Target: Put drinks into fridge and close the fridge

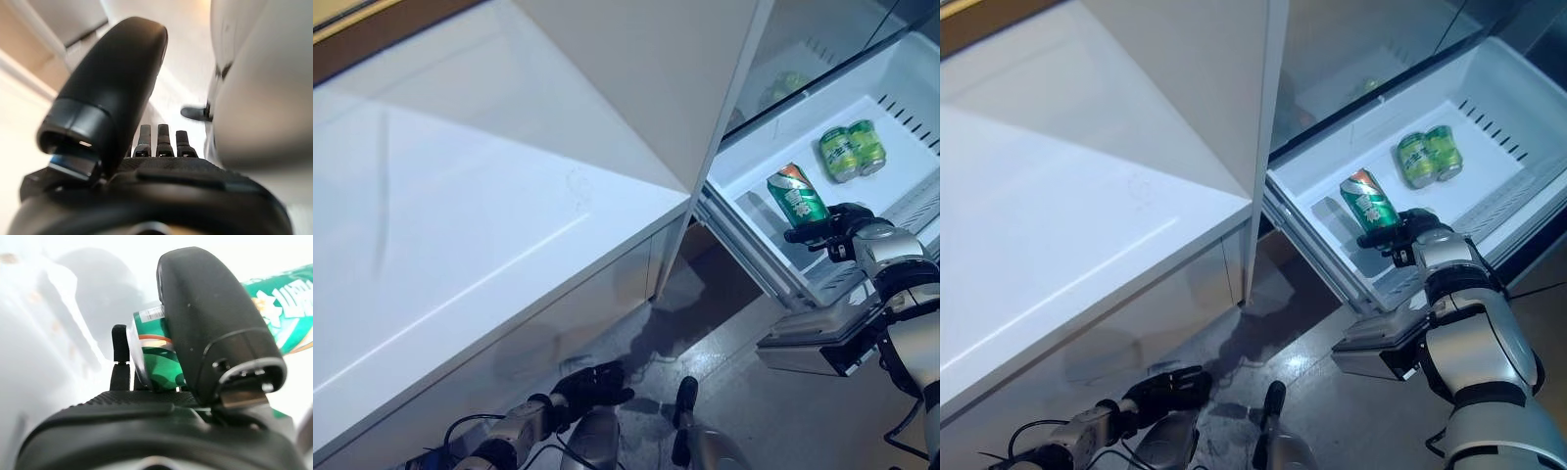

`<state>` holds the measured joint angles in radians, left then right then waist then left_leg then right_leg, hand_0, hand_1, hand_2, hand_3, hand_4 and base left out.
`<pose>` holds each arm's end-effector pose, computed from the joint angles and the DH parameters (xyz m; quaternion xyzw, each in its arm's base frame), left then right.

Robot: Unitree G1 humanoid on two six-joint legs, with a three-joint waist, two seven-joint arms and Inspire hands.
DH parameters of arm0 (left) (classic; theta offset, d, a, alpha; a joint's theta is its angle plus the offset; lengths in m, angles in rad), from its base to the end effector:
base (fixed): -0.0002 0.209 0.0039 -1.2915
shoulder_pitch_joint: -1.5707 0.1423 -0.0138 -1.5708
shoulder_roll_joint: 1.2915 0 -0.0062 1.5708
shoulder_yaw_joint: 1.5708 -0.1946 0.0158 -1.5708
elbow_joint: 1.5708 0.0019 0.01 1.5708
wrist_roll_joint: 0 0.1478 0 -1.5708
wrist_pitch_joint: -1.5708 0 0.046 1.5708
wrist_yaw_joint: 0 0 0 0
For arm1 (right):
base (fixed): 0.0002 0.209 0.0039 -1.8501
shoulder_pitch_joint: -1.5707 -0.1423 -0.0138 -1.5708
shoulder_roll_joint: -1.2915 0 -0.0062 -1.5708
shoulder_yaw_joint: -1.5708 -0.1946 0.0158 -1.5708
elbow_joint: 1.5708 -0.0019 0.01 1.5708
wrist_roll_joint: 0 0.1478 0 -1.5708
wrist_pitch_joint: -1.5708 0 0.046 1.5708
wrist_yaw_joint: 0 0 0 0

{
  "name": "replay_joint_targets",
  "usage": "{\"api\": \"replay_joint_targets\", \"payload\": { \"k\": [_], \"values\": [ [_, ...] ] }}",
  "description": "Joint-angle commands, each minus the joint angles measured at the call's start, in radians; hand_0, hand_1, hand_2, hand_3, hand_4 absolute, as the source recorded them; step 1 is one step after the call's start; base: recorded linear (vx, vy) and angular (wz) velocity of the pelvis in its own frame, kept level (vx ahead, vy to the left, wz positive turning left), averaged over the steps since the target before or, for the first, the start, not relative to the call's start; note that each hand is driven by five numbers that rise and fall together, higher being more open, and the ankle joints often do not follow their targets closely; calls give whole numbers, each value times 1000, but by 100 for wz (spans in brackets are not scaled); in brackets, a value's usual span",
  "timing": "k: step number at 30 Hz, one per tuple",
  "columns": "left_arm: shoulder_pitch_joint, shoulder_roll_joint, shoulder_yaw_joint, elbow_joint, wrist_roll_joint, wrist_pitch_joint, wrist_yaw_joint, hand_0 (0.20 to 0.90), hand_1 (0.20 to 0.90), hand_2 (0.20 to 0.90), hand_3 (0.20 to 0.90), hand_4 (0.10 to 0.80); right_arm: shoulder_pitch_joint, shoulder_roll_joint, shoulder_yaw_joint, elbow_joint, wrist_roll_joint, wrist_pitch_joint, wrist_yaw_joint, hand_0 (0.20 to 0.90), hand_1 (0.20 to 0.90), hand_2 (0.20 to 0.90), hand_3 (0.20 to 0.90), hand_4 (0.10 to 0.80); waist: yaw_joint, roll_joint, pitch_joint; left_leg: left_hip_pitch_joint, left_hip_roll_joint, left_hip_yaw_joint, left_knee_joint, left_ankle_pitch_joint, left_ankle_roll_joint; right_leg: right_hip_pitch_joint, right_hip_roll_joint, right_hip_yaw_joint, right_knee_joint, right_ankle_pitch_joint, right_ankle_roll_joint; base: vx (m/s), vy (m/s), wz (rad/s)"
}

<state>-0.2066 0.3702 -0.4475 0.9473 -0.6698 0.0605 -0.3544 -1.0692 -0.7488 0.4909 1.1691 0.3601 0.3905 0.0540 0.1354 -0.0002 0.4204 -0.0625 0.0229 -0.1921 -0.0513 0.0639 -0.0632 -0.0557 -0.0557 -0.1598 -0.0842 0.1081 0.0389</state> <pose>0.1860 0.2201 -0.0872 -0.0953 0.4131 -0.1390 0.8950 0.3516 -0.3124 0.1668 -0.2362 0.2567 -0.1529 0.9246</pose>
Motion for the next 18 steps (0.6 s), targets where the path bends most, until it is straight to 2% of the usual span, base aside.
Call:
{"api": "replay_joint_targets", "payload": {
  "k": [1, 10, 11, 12, 18],
  "values": [
    [-12, 5, -15, 25, 50, -61, -5, 900, 900, 900, 900, 800, -235, -112, 70, 12, -37, -67, -4, 300, 300, 300, 200, 100, 6, -32, -43, -45, -34, 79, 3, 4, 69, -34, 0, 75, 78, -23, -1, -99, 8, 1],
    [-31, 5, 13, 82, 41, -75, -3, 900, 900, 900, 900, 800, -254, -91, 118, 57, -154, -30, 82, 305, 305, 305, 205, 105, 6, -11, -16, -79, -38, 94, -3, 21, 58, -75, -3, 66, 79, -17, -3, -71, 27, -1],
    [-33, 4, 14, 80, 38, -74, -2, 900, 900, 900, 900, 800, -256, -89, 122, 57, -165, -22, 93, 524, 524, 524, 461, 361, 6, -11, -15, -80, -38, 95, -3, 22, 57, -77, -4, 66, 80, -17, -3, -47, 33, -1],
    [-34, 3, 16, 78, 34, -72, 0, 900, 900, 900, 900, 800, -257, -88, 125, 58, -179, -15, 103, 900, 900, 900, 900, 800, 6, -10, -15, -81, -38, 96, -4, 22, 57, -79, -4, 67, 80, -16, -3, -41, 22, 0],
    [-49, -2, 21, 59, 33, -63, 3, 900, 900, 900, 900, 800, -282, -73, 164, 57, -238, 4, 159, 900, 900, 900, 900, 800, 8, -10, -12, -86, -38, 102, -5, 27, 54, -87, -4, 66, 85, -16, -4, -31, 11, 0]
  ]
}}
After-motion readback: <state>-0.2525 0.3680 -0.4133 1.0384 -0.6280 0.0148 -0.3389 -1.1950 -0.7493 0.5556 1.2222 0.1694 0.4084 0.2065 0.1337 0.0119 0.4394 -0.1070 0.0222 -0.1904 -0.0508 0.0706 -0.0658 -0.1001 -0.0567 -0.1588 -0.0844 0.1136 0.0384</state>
